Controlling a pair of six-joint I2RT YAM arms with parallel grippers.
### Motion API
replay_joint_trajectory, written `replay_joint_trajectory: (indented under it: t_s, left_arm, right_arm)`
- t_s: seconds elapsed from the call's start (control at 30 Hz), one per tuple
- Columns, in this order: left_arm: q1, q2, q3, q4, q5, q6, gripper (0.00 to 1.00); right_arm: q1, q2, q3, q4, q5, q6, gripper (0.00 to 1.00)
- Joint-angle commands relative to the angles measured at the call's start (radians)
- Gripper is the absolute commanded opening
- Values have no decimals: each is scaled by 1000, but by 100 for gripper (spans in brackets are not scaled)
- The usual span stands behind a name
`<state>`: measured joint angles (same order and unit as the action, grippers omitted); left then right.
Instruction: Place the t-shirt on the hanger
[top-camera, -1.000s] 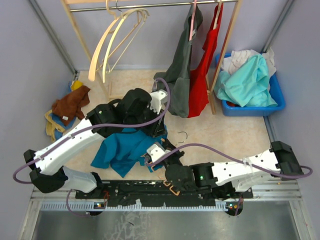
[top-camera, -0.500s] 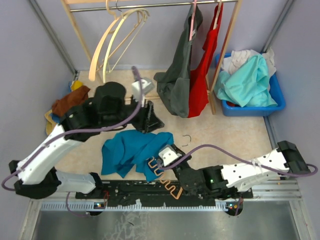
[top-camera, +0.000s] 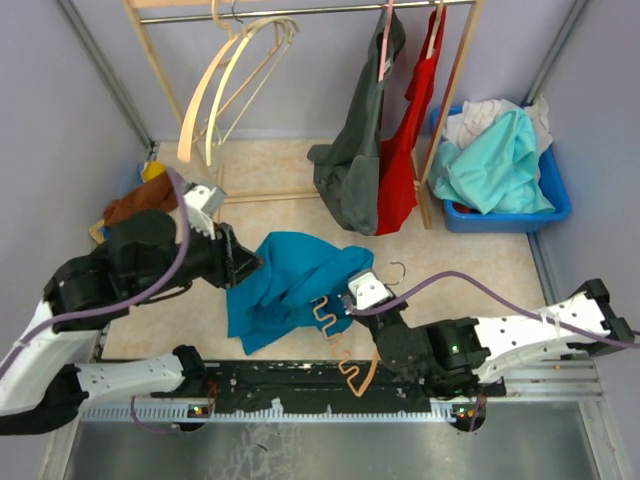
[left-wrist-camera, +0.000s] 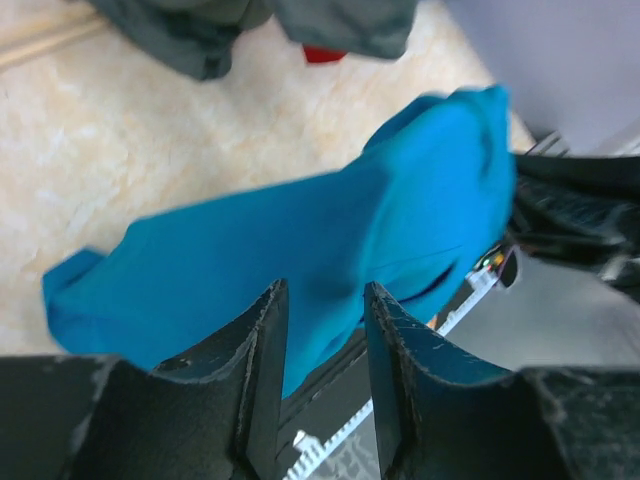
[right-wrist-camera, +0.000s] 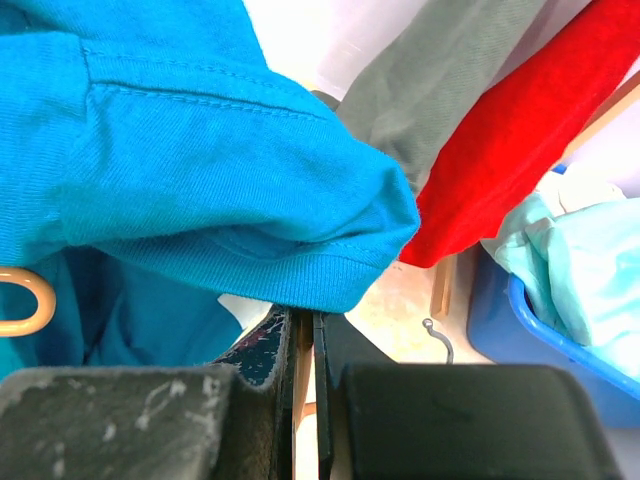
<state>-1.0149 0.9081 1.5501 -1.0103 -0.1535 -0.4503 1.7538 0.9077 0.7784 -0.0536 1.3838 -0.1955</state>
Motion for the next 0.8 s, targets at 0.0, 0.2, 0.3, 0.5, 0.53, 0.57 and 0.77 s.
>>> replay_joint_trajectory:
  t_s: [0.0,0.2,0.3,0.5,0.53,0.57,0.77]
  left_arm:
    - [-5,8,-76,-19,-19,-33,42]
    - [-4,18,-109,-30,-80,-21,46]
    - [-4,30,-124,-1,-69,-9,47]
    - [-4,36,-113,49,-25,13,15]
    - [-4,41,-104,52,-20,16,5]
    - [-5,46,-90,53,-17,19,0]
    - [-5,81,48,32,-26,52,0]
  right_arm:
    - [-1,-35,116,-116,49,136,0]
    - [-14,-33,149,-165,35,148,0]
    - [-19,-36,153,-169,26,149,0]
    - [-23,-50,153,-231,26,199,0]
    - [-23,-55,151,-238,27,207,0]
    - [-24,-58,148,-244,29,212,0]
    - [-24,-75,142,-290,32,247,0]
